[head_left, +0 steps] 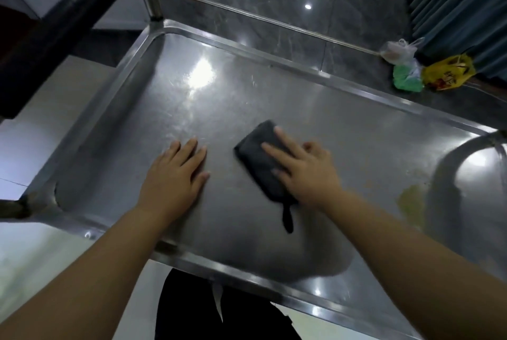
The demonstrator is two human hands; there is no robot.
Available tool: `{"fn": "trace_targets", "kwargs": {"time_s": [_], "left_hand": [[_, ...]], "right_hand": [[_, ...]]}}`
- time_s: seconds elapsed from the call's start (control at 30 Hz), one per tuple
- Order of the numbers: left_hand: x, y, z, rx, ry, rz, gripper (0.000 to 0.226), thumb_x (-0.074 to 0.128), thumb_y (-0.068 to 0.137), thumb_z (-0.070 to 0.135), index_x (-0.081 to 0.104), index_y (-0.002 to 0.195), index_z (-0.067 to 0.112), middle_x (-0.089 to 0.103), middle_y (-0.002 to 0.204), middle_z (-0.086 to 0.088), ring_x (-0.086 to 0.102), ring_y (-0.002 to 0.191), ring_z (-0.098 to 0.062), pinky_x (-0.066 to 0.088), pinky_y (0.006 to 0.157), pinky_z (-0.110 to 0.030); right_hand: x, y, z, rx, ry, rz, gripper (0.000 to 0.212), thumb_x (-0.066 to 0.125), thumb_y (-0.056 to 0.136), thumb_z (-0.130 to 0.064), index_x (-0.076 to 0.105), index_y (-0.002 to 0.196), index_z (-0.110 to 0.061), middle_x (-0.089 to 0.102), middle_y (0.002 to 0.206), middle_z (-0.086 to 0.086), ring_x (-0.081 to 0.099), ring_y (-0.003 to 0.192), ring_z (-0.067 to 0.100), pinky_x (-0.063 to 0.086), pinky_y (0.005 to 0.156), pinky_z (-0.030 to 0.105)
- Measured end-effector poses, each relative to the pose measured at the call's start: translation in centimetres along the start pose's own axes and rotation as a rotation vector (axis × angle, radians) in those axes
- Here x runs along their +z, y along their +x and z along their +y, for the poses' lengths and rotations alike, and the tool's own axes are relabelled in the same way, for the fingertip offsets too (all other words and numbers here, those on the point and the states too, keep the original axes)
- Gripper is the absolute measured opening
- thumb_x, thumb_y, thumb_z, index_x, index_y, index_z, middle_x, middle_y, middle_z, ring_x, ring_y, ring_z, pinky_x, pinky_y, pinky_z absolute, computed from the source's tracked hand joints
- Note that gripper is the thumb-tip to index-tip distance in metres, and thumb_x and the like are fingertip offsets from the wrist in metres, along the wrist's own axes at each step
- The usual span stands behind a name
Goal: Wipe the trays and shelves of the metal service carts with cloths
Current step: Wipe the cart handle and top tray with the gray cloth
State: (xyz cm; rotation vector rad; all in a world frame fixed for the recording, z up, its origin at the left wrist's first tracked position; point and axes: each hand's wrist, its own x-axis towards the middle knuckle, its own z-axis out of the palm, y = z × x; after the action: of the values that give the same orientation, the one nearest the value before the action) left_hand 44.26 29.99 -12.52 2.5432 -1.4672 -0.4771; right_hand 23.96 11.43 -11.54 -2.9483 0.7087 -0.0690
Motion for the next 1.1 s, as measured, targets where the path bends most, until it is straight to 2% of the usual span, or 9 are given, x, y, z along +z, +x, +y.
{"fn": "trace_targets", "kwargs": {"time_s": [0.17, 0.23, 0.43, 0.5, 0.67, 0.73, 0.87, 0.93, 1.1], "left_hand": [[0.7, 0.0, 0.3, -0.037, 0.009, 0.001, 0.055, 0.039, 0.095, 0.040, 0.027, 0.146, 0.022, 0.016, 0.157, 0.000, 0.009, 0.144, -0.028, 0.009, 0.115, -0.042], [1.0, 0.0, 0.3, -0.053, 0.015, 0.002, 0.055, 0.035, 0.096, 0.041, 0.023, 0.147, 0.022, 0.012, 0.157, 0.001, 0.005, 0.145, -0.027, 0.007, 0.116, -0.042], [0.8, 0.0, 0.3, -0.053, -0.014, -0.015, 0.055, 0.037, 0.096, 0.040, 0.024, 0.147, 0.023, 0.012, 0.158, 0.002, 0.005, 0.145, -0.026, 0.007, 0.116, -0.042], [0.4, -0.3, 0.4, -0.051, -0.007, -0.025, 0.054, 0.040, 0.096, 0.039, 0.029, 0.145, 0.021, 0.016, 0.157, 0.000, 0.009, 0.144, -0.027, 0.012, 0.115, -0.042], [-0.4, -4.5, 1.2, -0.008, -0.034, 0.014, 0.047, 0.055, 0.091, 0.030, 0.049, 0.133, 0.011, 0.041, 0.145, -0.008, 0.030, 0.138, -0.031, 0.030, 0.108, -0.042], [-0.2, -6.4, 1.1, 0.001, -0.033, 0.030, 0.044, 0.058, 0.090, 0.027, 0.053, 0.129, 0.009, 0.047, 0.141, -0.010, 0.035, 0.134, -0.032, 0.033, 0.106, -0.041], [0.4, -8.6, 0.4, 0.042, -0.024, -0.014, 0.047, 0.051, 0.094, 0.028, 0.045, 0.138, 0.011, 0.035, 0.150, -0.007, 0.024, 0.141, -0.032, 0.027, 0.110, -0.042], [0.3, -8.6, 0.0, 0.065, -0.018, -0.029, 0.050, 0.047, 0.095, 0.032, 0.039, 0.141, 0.014, 0.029, 0.152, -0.005, 0.021, 0.142, -0.030, 0.027, 0.110, -0.043], [0.6, -8.4, -0.4, 0.093, 0.076, -0.073, 0.053, 0.033, 0.098, 0.039, 0.027, 0.146, 0.019, 0.017, 0.157, -0.001, 0.010, 0.144, -0.028, 0.025, 0.111, -0.042]], "right_hand": [[-0.3, -0.2, 4.4, 0.827, 0.051, -0.079, 0.054, 0.031, 0.096, -0.049, 0.016, 0.147, -0.043, -0.007, 0.159, -0.012, 0.032, 0.119, 0.041, 0.028, 0.098, 0.052], [0.0, -0.3, 0.1, 0.722, 0.042, -0.078, 0.056, 0.036, 0.095, -0.048, 0.019, 0.148, -0.041, -0.005, 0.160, -0.007, 0.034, 0.119, 0.044, 0.029, 0.098, 0.054], [0.2, -5.0, -4.4, -0.174, 0.064, 0.082, 0.040, 0.048, 0.089, -0.045, 0.060, 0.126, -0.035, 0.046, 0.143, -0.002, 0.058, 0.081, 0.033, 0.049, 0.071, 0.040], [-0.2, -5.5, -0.5, -0.076, 0.007, 0.102, 0.039, 0.050, 0.091, -0.040, 0.059, 0.128, -0.031, 0.042, 0.145, 0.002, 0.061, 0.083, 0.033, 0.049, 0.078, 0.041], [-0.3, -5.2, 1.2, 0.808, 0.062, -0.058, 0.054, 0.036, 0.095, -0.050, 0.019, 0.147, -0.044, -0.005, 0.159, -0.014, 0.035, 0.113, 0.037, 0.030, 0.097, 0.049], [-0.2, -5.2, -3.2, 0.745, 0.049, -0.065, 0.057, 0.039, 0.094, -0.049, 0.020, 0.147, -0.042, -0.004, 0.159, -0.009, 0.037, 0.113, 0.039, 0.032, 0.096, 0.049], [0.6, -8.6, -9.7, 0.085, 0.051, 0.024, 0.048, 0.050, 0.087, -0.046, 0.050, 0.134, -0.038, 0.032, 0.152, -0.003, 0.053, 0.091, 0.039, 0.044, 0.074, 0.044], [0.2, -9.8, -7.9, -0.044, 0.064, -0.026, 0.046, 0.046, 0.089, -0.047, 0.050, 0.134, -0.040, 0.031, 0.151, -0.008, 0.053, 0.091, 0.037, 0.046, 0.075, 0.046], [0.3, -11.0, -3.1, 0.775, 0.079, -0.076, 0.053, 0.040, 0.094, -0.050, 0.024, 0.144, -0.048, -0.003, 0.157, -0.020, 0.038, 0.110, 0.034, 0.035, 0.097, 0.041]]}}
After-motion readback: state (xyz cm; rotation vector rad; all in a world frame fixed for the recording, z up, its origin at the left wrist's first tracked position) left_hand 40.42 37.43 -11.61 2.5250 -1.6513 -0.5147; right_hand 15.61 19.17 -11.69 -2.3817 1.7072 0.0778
